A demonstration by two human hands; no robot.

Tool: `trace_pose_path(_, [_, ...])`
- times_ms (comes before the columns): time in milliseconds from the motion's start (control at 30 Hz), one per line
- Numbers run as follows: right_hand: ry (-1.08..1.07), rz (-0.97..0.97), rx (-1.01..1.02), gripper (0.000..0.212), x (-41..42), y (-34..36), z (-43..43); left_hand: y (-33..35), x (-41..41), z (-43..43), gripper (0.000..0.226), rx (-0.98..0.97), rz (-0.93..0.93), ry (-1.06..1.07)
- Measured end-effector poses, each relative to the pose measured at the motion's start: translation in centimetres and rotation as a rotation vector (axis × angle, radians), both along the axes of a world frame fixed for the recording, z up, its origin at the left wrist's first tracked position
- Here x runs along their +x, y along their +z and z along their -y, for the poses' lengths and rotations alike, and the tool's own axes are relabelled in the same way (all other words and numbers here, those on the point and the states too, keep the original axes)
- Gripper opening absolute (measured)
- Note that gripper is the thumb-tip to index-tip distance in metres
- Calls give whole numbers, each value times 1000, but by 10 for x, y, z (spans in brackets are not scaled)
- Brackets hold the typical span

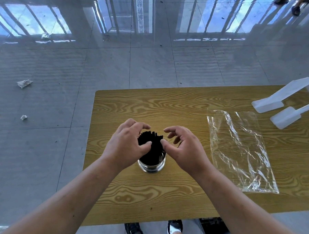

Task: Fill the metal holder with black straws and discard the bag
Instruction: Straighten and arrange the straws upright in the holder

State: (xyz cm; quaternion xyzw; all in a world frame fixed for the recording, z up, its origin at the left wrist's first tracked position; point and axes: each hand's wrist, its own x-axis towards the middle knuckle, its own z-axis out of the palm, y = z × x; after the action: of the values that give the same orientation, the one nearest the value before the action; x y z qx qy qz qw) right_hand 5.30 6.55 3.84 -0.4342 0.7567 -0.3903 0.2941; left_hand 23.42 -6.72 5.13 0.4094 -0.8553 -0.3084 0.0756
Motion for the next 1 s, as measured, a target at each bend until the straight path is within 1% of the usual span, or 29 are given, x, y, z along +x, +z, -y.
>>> trace_pose_path(100, [8, -31, 64, 41, -1, -6, 10, -11, -4, 4, 60, 11, 46, 50])
trace_pose_path(167, [54, -66, 146, 47, 0, -11, 19, -19, -8, 10, 58, 50, 82, 63])
trace_pose_path(233, [91, -57, 185, 46, 1, -16, 28, -26, -12, 14, 41, 94, 91, 71])
trace_pose_path(333, [104, -17, 176, 35, 6, -20, 41, -34, -14, 19, 16, 161, 36, 118])
trace_pose_path(433, [102, -2, 160, 21, 10, -22, 49, -38, -12, 20, 8, 244, -30, 163])
trace_pose_path(533, [77, -6, 144, 11, 9, -25, 53, -43, -10, 22, 6, 291, -81, 178])
trace_pose_path(633, [53, 3, 143, 6, 5, -27, 52, -47, -9, 22, 10, 288, -95, 186])
trace_pose_path(867, [76, 31, 178, 6, -1, -26, 48, -47, -11, 23, 13, 306, -81, 179])
trace_pose_path(1000, [47, 134, 183, 6, -3, -24, 49, -42, -14, 22, 13, 300, -76, 175])
